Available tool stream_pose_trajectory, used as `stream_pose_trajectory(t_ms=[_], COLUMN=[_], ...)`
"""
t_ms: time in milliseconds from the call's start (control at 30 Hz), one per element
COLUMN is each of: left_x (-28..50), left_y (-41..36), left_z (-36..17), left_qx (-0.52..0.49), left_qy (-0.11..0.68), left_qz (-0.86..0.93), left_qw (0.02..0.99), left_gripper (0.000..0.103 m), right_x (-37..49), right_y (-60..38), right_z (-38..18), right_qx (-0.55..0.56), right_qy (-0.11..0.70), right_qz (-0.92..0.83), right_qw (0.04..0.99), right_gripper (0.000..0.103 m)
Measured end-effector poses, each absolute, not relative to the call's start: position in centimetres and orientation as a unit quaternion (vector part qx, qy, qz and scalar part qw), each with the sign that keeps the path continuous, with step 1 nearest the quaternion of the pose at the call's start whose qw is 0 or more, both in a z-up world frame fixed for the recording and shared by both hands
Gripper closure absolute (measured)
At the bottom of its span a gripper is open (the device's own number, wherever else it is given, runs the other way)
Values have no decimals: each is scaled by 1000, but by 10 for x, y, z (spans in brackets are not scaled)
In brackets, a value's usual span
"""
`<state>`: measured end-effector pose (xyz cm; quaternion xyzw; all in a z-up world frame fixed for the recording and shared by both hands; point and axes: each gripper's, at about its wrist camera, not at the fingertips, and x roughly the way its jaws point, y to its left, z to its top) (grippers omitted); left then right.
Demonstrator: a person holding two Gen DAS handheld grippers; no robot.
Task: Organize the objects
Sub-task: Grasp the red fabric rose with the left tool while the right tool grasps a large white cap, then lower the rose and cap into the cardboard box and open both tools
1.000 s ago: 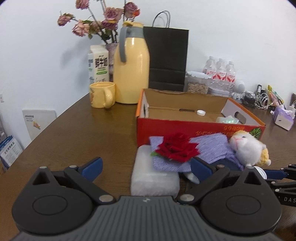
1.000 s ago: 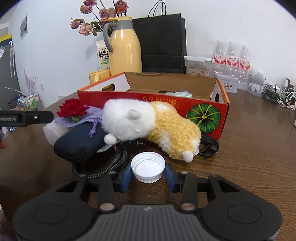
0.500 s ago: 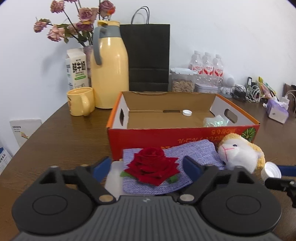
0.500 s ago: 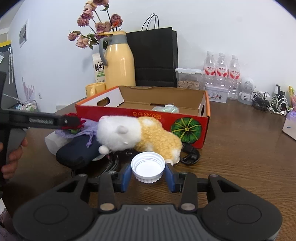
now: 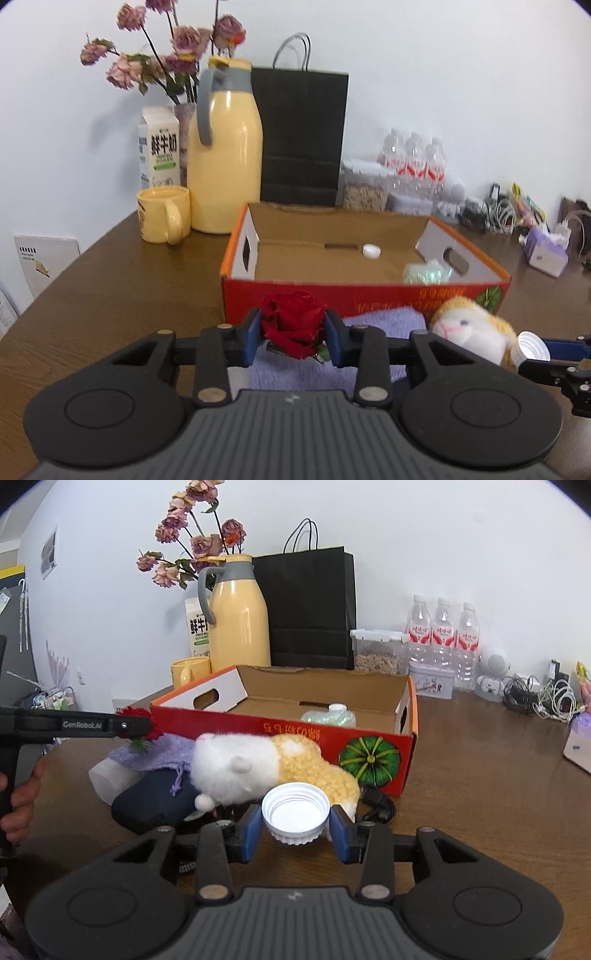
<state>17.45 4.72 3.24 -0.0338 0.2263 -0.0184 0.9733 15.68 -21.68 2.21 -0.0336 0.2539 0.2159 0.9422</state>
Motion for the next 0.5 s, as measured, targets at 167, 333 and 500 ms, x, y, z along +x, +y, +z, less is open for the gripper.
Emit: stream_pose_trajectory(t_ms=[167, 333, 500], left_x=[175, 190, 214], left_y=[48, 48, 41], left_z=[49, 63, 71], left_qx=[-35, -35, -29], left_qy=[198, 174, 166], left_qz=[-19, -12, -5], left_qw=[979, 984, 986], left_gripper=[67, 67, 66], right_x=[166, 188, 221], right_y=[-215, -208, -200], right_z=[37, 54, 65], right_qx=[-37, -41, -36], right_qy=[230, 205, 187], right_qz=[218, 219, 210], right_qw=[948, 953, 959], right_gripper=[65, 65, 65])
